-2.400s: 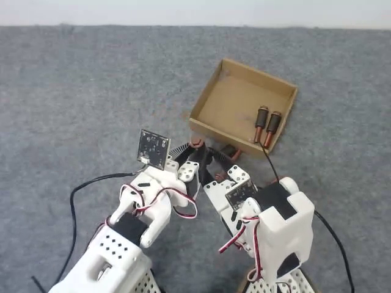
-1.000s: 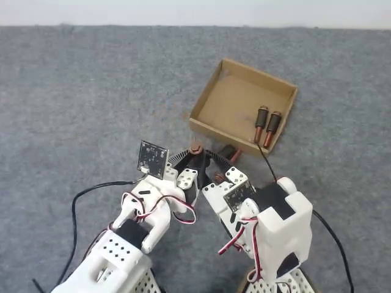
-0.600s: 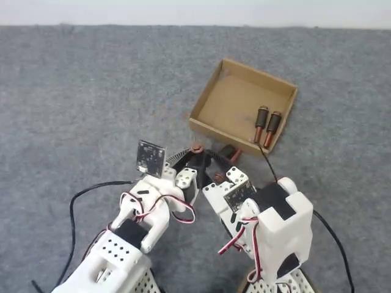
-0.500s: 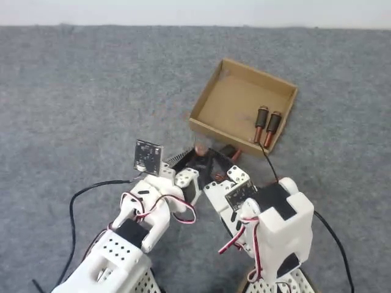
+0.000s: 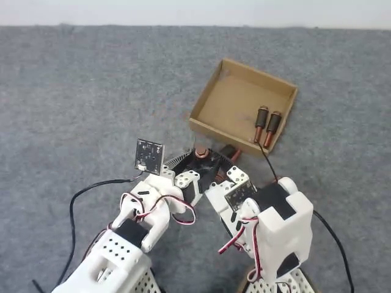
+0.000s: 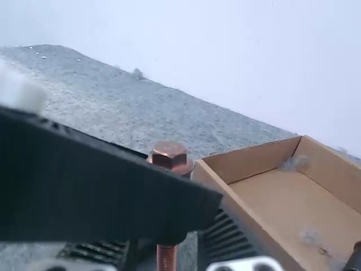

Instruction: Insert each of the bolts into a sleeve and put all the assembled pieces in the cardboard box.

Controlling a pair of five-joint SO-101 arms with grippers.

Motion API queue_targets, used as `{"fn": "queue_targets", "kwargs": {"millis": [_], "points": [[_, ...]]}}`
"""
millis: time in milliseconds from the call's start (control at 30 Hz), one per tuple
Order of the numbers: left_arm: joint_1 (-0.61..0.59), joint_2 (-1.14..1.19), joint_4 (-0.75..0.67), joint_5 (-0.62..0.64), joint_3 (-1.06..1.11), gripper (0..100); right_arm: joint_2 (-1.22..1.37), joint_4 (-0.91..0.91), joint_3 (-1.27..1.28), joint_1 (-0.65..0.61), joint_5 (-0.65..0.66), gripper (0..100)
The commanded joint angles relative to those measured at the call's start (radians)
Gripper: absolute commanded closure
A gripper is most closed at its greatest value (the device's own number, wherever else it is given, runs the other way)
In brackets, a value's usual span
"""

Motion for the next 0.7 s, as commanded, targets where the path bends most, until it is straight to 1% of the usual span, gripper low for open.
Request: {"fn": "queue_targets", "kwargs": {"millis": [0,67,200,400,667], "points": [[-0.009,-0.017,0.000,0.021,-0.033,76,-0.050,-0.031,-0.008,0.004,-0.005,99.2],[-0.011,-0.017,0.000,0.023,-0.036,76,-0.050,-0.031,-0.008,0.004,-0.005,99.2],[-0.018,-0.017,0.003,0.083,-0.079,76,-0.048,-0.030,-0.009,0.004,-0.005,99.2],[-0.141,-0.018,0.002,0.092,-0.125,76,-0.048,-0.030,-0.009,0.004,-0.005,99.2],[-0.143,-0.018,0.002,0.092,-0.156,76,-0.039,-0.028,-0.040,0.005,-0.005,99.2]]}}
